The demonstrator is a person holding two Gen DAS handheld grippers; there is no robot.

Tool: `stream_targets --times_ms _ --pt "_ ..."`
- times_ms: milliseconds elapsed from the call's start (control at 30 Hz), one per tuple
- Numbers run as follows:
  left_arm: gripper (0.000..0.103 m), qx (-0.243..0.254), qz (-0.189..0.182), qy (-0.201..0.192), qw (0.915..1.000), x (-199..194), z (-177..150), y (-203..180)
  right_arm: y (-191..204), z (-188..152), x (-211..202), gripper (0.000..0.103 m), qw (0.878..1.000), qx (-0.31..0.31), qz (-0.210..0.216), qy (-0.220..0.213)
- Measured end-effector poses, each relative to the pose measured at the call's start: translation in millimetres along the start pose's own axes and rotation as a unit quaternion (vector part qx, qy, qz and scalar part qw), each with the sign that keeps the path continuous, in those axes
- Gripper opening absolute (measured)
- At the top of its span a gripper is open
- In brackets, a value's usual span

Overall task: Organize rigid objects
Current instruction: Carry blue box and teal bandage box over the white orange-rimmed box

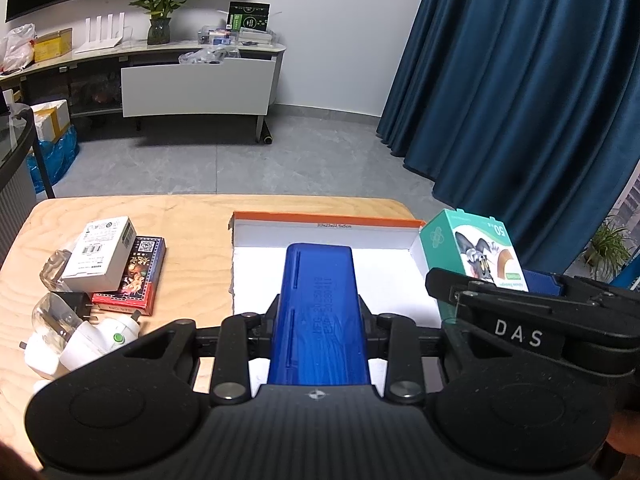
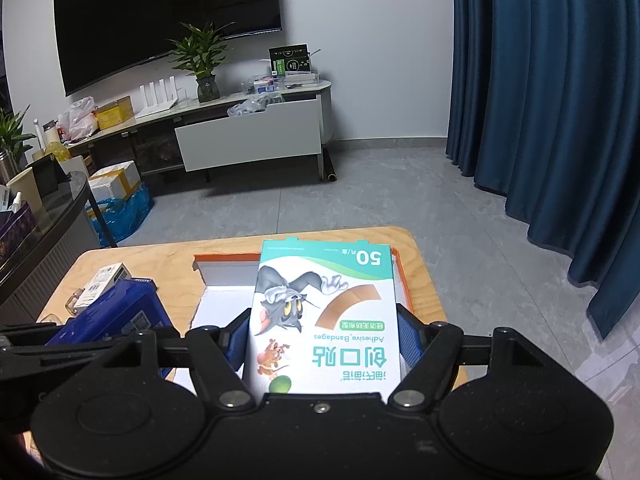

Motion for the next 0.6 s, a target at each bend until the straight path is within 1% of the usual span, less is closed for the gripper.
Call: stream_targets --times_ms 600 --pt "0.033 0.004 0.004 0.008 1.0000 4.5 -4.2 -4.4 -2.5 -2.2 -1.1 0.084 1.000 0.007 0.001 -0.005"
Point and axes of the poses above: each gripper's, at about its wrist camera, not at the fingertips, and x roughly the way its jaws point, y to its left, z to its top, the point moved 2 cm from there along x, roughly the way its jaws point, and after that the axes turned 6 degrees about -x, right-handed, at the moved point
